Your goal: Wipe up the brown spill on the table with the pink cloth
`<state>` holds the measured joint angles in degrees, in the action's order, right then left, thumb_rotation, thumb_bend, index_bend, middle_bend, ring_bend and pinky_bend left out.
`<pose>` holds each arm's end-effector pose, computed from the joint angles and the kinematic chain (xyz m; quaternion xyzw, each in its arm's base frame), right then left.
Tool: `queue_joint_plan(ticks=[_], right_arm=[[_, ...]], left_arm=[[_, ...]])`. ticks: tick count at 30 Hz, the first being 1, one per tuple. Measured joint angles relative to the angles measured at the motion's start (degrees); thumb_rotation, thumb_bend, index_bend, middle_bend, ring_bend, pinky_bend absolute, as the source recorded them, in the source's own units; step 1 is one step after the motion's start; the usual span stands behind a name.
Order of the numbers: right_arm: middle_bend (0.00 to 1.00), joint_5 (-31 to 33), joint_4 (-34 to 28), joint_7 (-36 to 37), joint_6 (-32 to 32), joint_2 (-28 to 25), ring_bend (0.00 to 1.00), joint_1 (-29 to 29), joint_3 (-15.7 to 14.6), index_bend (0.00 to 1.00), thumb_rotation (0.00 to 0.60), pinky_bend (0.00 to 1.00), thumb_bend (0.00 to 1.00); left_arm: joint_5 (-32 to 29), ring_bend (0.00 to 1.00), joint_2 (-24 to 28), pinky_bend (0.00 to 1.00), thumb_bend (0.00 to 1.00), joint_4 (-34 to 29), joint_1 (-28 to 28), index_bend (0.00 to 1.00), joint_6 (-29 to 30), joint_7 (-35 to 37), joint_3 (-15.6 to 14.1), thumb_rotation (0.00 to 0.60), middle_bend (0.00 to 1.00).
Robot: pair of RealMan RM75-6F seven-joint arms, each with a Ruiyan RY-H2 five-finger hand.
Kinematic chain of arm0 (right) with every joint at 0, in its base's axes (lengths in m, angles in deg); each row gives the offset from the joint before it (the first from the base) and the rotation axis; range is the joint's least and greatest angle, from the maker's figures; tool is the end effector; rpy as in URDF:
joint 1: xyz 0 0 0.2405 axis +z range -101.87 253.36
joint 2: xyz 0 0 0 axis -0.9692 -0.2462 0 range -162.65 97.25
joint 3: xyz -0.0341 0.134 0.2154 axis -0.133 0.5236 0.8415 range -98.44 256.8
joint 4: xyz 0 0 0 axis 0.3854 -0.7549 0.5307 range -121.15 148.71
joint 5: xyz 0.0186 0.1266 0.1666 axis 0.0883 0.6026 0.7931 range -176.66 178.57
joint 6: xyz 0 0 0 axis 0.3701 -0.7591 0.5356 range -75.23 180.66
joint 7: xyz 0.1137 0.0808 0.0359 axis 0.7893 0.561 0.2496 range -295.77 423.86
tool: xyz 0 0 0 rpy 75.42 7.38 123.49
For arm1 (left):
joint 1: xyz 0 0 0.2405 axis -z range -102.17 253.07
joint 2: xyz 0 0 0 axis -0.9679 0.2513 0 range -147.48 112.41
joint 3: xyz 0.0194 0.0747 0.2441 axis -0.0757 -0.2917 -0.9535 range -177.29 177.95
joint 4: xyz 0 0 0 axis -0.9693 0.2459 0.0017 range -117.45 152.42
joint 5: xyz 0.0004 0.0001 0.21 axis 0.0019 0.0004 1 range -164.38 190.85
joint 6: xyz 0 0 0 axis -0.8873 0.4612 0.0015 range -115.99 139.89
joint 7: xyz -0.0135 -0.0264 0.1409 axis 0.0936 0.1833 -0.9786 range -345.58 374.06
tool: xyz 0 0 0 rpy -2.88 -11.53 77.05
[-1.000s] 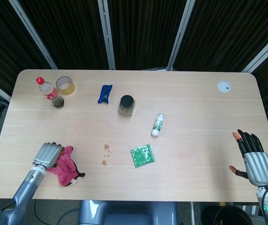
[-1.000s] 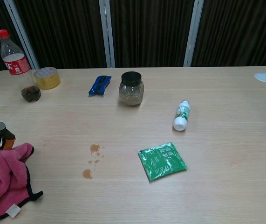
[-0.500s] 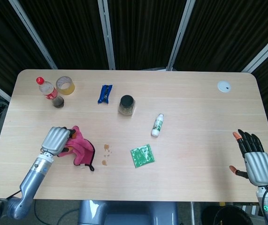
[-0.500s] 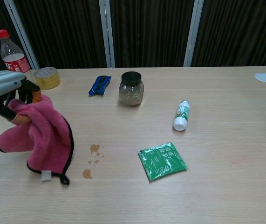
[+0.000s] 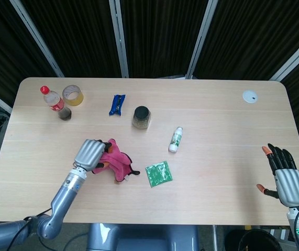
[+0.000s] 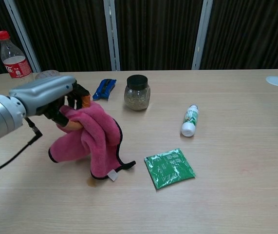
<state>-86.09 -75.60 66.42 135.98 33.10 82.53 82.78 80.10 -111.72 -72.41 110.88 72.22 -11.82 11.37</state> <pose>-0.3107 -0.1949 0.1510 0.6046 -0.3853 0.4025 0.5692 -0.1366 0.3018 -0.0352 -0.7241 -0.3930 -0.3945 0.4070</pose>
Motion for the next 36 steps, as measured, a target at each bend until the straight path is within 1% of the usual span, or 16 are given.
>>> queue_joint_plan(ticks=[4,10,15,23,30,36], right_arm=[[0.0,0.39,-0.16,0.35,-0.18,-0.02,0.0,-0.03,0.09,0.0,0.6,0.03,0.0],[0.0,0.39,-0.25,0.36,-0.03,-0.02,0.0,-0.08,0.14,0.0,0.6,0.03,0.0],[0.0,0.23,-0.38,0.22,0.08,-0.03,0.0,-0.1,0.1,0.0,0.6,0.03,0.0],[0.0,0.15,-0.55,0.3,0.15,-0.08,0.0,-0.21,0.01,0.0,0.6,0.03,0.0],[0.0,0.43,-0.81,0.43,-0.12,-0.13,0.0,-0.18,0.04,0.0,0.6,0.03,0.0],[0.0,0.37,-0.91,0.33,-0.04,-0.2,0.0,-0.24,-0.01,0.0,0.6,0.03,0.0]], left_arm=[[0.03,0.52,-4.1,0.59,0.55,1.21,0.98,0.79,-0.91,-2.11,-2.88,0.6,0.61],[-0.4,0.52,-7.76,0.59,0.54,3.87,1.02,0.79,-1.69,-4.69,-6.71,0.6,0.6],[0.11,0.51,-8.92,0.59,0.55,6.1,0.8,0.79,-1.62,-5.9,-8.2,0.6,0.6],[0.2,0.52,-9.51,0.59,0.55,11.08,0.65,0.79,-1.04,-6.62,-7.91,0.6,0.61],[-0.95,0.52,-9.16,0.59,0.55,15.69,0.53,0.79,-0.43,-6.73,-6.21,0.6,0.61],[-2.63,0.51,-7.6,0.59,0.55,19.44,0.06,0.79,0.13,-6.39,-4.49,0.6,0.61]])
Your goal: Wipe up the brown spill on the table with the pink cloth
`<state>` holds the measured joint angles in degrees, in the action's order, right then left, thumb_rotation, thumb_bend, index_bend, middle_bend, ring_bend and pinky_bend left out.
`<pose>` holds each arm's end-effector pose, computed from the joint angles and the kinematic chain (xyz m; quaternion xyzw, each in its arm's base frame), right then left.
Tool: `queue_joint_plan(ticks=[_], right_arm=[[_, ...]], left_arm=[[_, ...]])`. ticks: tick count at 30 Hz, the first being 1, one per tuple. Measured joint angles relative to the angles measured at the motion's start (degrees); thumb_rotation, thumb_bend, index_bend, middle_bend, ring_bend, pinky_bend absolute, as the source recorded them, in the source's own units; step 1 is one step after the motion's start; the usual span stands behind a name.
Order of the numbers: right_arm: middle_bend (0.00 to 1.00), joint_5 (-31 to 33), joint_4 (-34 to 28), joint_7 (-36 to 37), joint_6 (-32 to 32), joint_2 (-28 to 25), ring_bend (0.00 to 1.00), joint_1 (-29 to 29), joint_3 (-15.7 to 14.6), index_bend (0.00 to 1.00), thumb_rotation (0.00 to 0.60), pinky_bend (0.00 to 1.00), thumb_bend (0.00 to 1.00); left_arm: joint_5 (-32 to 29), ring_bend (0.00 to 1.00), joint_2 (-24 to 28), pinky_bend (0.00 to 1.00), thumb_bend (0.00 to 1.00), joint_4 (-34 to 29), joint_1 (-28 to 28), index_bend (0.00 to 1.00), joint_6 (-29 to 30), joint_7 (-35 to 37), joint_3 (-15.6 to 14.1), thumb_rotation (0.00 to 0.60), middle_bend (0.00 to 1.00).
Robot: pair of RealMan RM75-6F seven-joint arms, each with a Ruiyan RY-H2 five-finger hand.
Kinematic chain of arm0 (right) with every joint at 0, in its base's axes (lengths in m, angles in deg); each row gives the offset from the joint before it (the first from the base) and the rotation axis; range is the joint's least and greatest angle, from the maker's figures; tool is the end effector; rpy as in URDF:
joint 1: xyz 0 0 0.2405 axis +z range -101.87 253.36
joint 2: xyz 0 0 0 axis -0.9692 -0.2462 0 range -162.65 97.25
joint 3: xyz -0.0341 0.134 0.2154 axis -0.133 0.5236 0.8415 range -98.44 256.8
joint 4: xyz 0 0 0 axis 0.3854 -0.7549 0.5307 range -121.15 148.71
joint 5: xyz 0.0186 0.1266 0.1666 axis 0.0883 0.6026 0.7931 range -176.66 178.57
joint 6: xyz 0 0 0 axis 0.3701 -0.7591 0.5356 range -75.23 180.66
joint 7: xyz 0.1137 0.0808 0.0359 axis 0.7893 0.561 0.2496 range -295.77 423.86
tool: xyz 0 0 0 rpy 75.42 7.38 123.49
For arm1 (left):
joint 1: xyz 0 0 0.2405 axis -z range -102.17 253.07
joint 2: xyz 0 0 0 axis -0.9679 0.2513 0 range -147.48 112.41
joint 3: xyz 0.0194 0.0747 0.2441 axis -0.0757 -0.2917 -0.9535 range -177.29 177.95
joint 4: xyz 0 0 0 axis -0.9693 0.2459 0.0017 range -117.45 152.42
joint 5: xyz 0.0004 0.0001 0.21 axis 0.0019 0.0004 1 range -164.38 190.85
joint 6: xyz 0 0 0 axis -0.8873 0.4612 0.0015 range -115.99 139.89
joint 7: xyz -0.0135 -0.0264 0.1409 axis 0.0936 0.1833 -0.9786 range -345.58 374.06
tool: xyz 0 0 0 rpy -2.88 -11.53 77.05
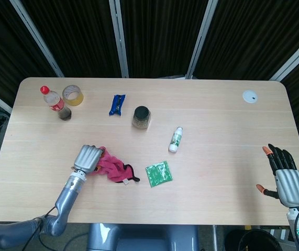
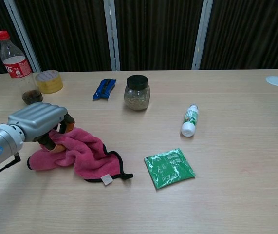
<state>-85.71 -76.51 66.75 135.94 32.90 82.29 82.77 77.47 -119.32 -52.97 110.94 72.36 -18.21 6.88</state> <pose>-0.3095 -0.1933 0.1508 0.5990 -0.3936 0.4053 0.5675 -0.1999 0.3147 -0.0688 -0.7529 -0.3280 -0.2824 0.4959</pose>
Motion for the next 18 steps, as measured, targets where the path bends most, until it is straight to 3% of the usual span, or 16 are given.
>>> queue_joint_plan(ticks=[10,18], right_arm=[[0.0,0.05,-0.28,-0.4,-0.08,0.05,0.0,0.01,-0.01,0.0,0.6,0.03,0.0],[0.0,0.27,-0.43,-0.47,-0.11,0.09,0.0,-0.03,0.08,0.0,0.6,0.03,0.0]], left_arm=[[-4.11,0.51,4.5,0.59,0.55,1.46,-1.55,0.79,0.74,-0.49,2.4,0.6,0.61],[-3.94,0.52,4.35,0.59,0.55,-1.58,-1.35,0.79,1.05,-0.27,2.67,0.6,0.61]])
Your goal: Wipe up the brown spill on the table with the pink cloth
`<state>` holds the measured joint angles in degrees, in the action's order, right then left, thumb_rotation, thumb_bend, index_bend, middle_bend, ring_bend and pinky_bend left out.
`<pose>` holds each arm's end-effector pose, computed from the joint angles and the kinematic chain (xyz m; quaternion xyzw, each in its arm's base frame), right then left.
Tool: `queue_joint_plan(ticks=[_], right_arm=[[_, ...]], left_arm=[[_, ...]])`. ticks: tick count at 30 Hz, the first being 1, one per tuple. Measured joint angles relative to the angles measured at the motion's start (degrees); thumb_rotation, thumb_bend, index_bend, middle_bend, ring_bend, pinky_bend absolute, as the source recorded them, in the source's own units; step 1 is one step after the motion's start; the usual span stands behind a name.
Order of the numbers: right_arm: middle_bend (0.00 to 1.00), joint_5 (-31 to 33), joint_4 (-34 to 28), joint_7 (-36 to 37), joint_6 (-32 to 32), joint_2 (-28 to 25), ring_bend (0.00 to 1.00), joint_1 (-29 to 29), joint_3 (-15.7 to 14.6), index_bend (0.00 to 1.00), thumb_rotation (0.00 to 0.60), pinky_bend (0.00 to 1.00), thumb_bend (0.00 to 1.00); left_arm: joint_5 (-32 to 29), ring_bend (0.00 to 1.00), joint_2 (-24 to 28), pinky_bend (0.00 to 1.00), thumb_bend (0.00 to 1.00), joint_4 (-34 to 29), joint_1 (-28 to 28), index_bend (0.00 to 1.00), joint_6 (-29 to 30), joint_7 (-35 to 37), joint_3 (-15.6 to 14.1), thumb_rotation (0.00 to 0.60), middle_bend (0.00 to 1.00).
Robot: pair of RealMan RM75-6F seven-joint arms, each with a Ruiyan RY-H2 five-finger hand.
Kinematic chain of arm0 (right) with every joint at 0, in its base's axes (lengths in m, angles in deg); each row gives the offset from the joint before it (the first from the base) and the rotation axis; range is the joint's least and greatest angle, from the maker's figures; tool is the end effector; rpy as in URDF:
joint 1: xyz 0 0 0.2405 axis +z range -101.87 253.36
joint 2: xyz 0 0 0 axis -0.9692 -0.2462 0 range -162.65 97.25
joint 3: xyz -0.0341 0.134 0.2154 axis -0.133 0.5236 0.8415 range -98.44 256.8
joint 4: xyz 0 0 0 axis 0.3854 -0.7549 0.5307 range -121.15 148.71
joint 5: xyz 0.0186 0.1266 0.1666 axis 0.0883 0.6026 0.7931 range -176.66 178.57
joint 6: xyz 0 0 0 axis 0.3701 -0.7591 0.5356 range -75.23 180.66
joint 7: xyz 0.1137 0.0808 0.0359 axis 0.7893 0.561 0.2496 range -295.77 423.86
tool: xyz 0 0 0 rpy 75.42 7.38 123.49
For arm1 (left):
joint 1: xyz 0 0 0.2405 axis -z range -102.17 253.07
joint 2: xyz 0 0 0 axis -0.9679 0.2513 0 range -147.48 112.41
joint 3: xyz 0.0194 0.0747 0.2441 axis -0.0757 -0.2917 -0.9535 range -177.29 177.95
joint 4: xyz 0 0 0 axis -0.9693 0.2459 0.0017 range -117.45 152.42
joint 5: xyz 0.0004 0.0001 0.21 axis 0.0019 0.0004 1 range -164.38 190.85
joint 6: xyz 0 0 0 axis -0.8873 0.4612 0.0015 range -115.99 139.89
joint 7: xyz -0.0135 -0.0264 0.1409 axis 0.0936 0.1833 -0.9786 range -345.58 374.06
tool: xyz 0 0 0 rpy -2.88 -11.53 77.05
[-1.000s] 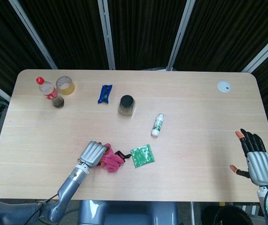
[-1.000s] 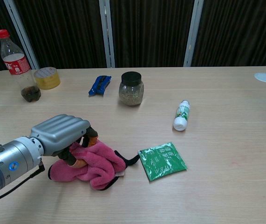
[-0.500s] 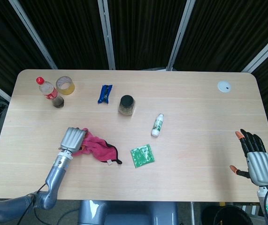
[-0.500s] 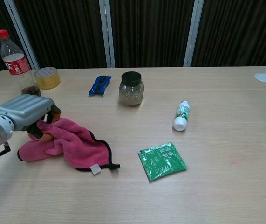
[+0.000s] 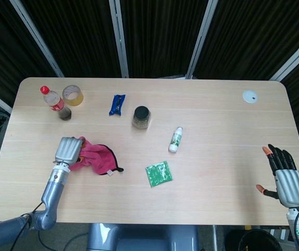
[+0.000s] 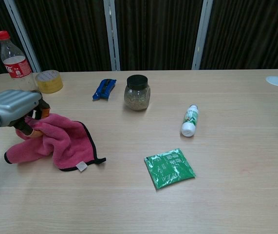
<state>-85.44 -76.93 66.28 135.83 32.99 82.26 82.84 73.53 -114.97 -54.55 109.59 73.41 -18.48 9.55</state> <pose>-0.3086 -0.1932 0.1498 0.5978 -0.3952 0.4044 0.5682 -0.2225 0.3295 -0.0346 -0.7147 -0.3488 -0.2725 0.5415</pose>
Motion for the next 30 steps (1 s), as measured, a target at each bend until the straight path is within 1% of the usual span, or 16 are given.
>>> queue_joint_plan(ticks=[5,8,19,24,30], right_arm=[[0.0,0.07,0.08,0.17,-0.14,-0.02,0.0,0.04,0.01,0.0,0.6,0.03,0.0],[0.0,0.06,0.17,0.47,-0.29,-0.05,0.0,0.1,0.0,0.0,0.6,0.03,0.0],[0.0,0.16,0.27,0.8,0.0,-0.04,0.0,-0.02,0.14,0.0,0.6,0.03,0.0],[0.0,0.36,0.24,1.14,0.05,-0.11,0.0,-0.15,0.17,0.0,0.6,0.03,0.0],[0.0,0.45,0.14,1.37,-0.02,-0.36,0.0,-0.23,0.14,0.0,0.6,0.03,0.0]], left_arm=[[0.19,0.51,-2.65,0.59,0.55,-1.27,0.41,0.79,0.49,-0.02,0.06,0.6,0.61],[0.15,0.51,-5.21,0.59,0.55,-1.65,0.61,0.79,1.19,0.38,0.43,0.6,0.61],[3.59,0.51,-12.88,0.59,0.55,-2.3,2.6,0.79,2.7,-0.53,-0.24,0.6,0.61],[4.71,0.52,-15.06,0.59,0.55,-2.07,3.23,0.79,2.67,-1.7,-1.0,0.6,0.61],[6.23,0.52,-15.53,0.59,0.55,0.95,3.72,0.8,2.71,-2.24,-1.31,0.6,0.61]])
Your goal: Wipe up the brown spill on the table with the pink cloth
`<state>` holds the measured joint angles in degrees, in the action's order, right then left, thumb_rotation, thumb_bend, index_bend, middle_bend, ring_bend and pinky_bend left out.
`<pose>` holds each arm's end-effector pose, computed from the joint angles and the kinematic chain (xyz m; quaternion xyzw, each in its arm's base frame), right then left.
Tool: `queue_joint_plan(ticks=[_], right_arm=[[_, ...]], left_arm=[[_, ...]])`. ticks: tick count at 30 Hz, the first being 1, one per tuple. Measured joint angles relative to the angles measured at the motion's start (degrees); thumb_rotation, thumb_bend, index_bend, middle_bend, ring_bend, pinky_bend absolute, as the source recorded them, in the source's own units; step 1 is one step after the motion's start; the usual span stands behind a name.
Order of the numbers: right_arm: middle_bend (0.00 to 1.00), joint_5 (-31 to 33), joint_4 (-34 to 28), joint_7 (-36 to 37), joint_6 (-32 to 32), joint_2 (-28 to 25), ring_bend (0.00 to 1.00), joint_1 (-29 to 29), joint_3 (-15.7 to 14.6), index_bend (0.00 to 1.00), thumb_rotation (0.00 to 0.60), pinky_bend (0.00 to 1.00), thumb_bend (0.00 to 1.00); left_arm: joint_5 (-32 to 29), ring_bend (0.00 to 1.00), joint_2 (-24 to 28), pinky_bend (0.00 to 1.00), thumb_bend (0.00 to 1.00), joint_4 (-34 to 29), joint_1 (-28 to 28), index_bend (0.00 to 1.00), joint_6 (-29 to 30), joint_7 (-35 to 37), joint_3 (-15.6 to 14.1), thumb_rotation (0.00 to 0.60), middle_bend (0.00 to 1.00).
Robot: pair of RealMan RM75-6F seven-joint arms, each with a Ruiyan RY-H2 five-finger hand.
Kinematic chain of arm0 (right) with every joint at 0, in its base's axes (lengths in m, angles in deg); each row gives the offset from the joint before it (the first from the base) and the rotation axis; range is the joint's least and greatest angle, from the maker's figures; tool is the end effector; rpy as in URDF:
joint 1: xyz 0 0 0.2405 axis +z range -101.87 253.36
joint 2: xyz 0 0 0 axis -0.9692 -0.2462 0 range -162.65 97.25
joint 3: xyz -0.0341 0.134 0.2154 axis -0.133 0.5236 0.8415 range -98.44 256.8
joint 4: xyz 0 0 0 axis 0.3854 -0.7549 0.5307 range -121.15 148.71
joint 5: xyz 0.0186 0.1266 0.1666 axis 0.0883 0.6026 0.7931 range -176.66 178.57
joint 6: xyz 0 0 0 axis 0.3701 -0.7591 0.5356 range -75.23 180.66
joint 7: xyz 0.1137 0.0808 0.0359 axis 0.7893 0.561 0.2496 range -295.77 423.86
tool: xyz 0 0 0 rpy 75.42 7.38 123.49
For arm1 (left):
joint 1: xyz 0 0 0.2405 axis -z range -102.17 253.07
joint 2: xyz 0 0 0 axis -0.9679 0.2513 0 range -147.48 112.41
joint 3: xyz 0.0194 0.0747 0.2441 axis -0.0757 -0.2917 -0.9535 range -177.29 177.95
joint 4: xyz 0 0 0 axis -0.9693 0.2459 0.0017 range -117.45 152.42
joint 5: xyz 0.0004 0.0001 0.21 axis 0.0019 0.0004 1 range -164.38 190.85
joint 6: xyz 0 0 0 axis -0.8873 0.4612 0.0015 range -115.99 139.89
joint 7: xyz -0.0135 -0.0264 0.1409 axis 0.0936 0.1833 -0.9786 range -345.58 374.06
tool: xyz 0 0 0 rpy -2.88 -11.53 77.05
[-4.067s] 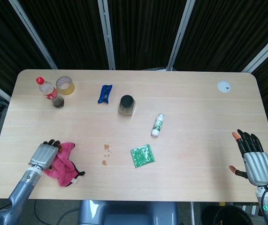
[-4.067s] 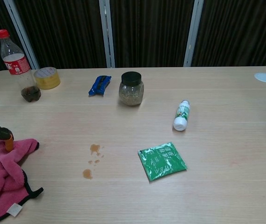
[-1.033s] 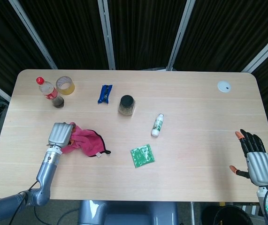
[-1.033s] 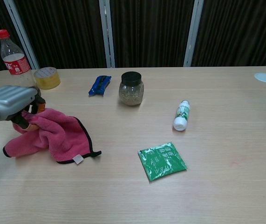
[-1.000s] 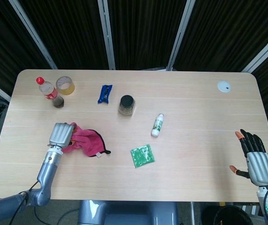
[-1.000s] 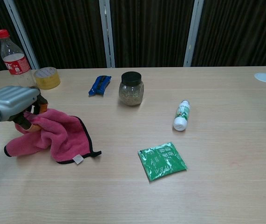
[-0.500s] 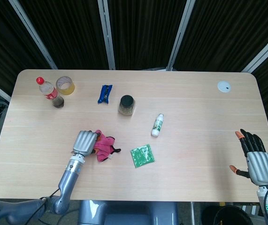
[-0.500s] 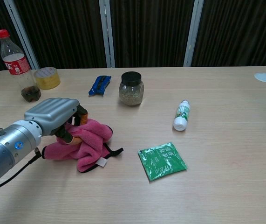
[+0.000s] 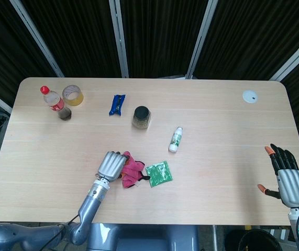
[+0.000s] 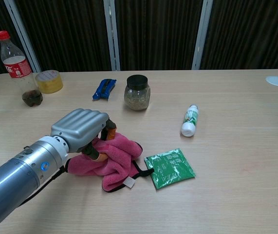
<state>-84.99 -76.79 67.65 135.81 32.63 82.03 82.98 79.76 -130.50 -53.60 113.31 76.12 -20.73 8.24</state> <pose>-0.3113 -0.1926 0.1529 0.5908 -0.4020 0.4072 0.5688 -0.1246 0.2881 -0.1179 -0.7518 -0.3335 -0.3530 0.4461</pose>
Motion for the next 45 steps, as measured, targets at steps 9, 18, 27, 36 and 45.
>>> queue_joint_plan(ticks=[9,18,27,36,45], right_arm=[[0.0,-0.11,-0.05,-0.1,0.0,-0.12,0.0,-0.02,-0.05,0.0,0.6,0.03,0.0],[0.0,-0.23,-0.06,-0.88,0.05,0.01,0.0,-0.03,-0.1,0.0,0.6,0.03,0.0],[0.0,-0.24,-0.21,-1.74,0.13,0.19,0.0,-0.05,-0.1,0.0,0.6,0.03,0.0],[0.0,-0.06,-0.53,-2.21,-0.05,0.15,0.0,-0.05,-0.12,0.0,0.6,0.03,0.0],[0.0,-0.07,-0.23,-1.85,0.06,0.2,0.0,-0.07,-0.03,0.0,0.6,0.03,0.0]], left_arm=[[-1.61,0.51,3.9,0.59,0.55,3.8,-1.11,0.8,-0.32,0.14,1.22,0.6,0.61],[-2.58,0.51,12.57,0.59,0.55,4.31,-3.51,0.8,0.45,2.72,2.51,0.6,0.61],[-5.03,0.51,21.23,0.59,0.55,0.56,-6.27,0.79,1.78,8.28,5.91,0.6,0.6],[-4.86,0.23,24.98,0.42,0.37,-1.19,-7.95,0.53,1.98,10.86,5.48,0.6,0.27],[-4.42,0.0,27.29,0.11,0.03,-3.16,-7.9,0.12,0.32,11.76,4.51,0.6,0.0]])
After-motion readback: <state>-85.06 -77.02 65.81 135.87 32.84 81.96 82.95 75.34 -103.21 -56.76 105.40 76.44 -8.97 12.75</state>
